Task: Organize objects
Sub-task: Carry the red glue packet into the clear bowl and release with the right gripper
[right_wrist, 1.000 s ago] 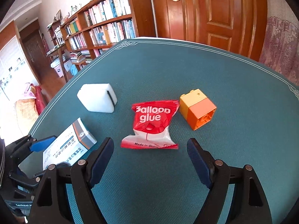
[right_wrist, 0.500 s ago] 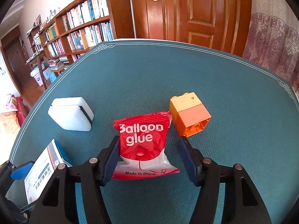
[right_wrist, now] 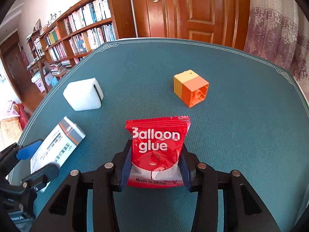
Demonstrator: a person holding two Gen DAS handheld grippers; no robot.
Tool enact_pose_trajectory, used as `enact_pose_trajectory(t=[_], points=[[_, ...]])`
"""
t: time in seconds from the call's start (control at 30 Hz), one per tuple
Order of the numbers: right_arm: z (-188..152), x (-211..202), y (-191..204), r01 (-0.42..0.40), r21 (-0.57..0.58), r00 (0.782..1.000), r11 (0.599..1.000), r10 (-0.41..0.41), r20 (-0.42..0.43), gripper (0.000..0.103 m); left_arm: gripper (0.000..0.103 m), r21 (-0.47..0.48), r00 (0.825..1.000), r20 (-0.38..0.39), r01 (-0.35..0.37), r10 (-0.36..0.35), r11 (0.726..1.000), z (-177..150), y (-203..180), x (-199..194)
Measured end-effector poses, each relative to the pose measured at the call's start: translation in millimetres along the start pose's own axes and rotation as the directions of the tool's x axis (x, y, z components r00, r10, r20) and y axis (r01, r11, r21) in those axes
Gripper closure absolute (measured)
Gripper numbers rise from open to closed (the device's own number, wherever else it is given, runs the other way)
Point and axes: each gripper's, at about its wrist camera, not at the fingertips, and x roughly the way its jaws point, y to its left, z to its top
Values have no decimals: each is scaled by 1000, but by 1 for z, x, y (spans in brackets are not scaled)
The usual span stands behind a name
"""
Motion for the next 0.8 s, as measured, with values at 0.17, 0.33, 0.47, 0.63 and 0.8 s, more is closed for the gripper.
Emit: enact_pose_trajectory(t=[0.17, 0.33, 0.47, 0.63, 0.8], points=[[-29, -22, 1, -10, 30, 1000, 1000, 10, 1, 58, 35, 15, 1000, 5, 4, -4, 1000, 0, -2, -1], [-54, -42, 4, -14, 46, 1000, 999, 14, 2, 58, 35, 31, 1000, 9, 8, -8, 1000, -2, -6, -4], [-73, -58, 3, -9, 64, 1000, 998, 9, 9, 58, 35, 51, 1000, 16, 17, -18, 999, -2, -13, -8], [-89, -75, -2, -5, 93, 1000, 996, 3, 15, 58, 35, 77, 1000, 16, 19, -20, 997, -6, -22, -9], [-99, -89, -11, -2, 129, 1000, 992, -2, 27, 58, 35, 97, 999, 21, 22, -24, 995, -9, -31, -14]])
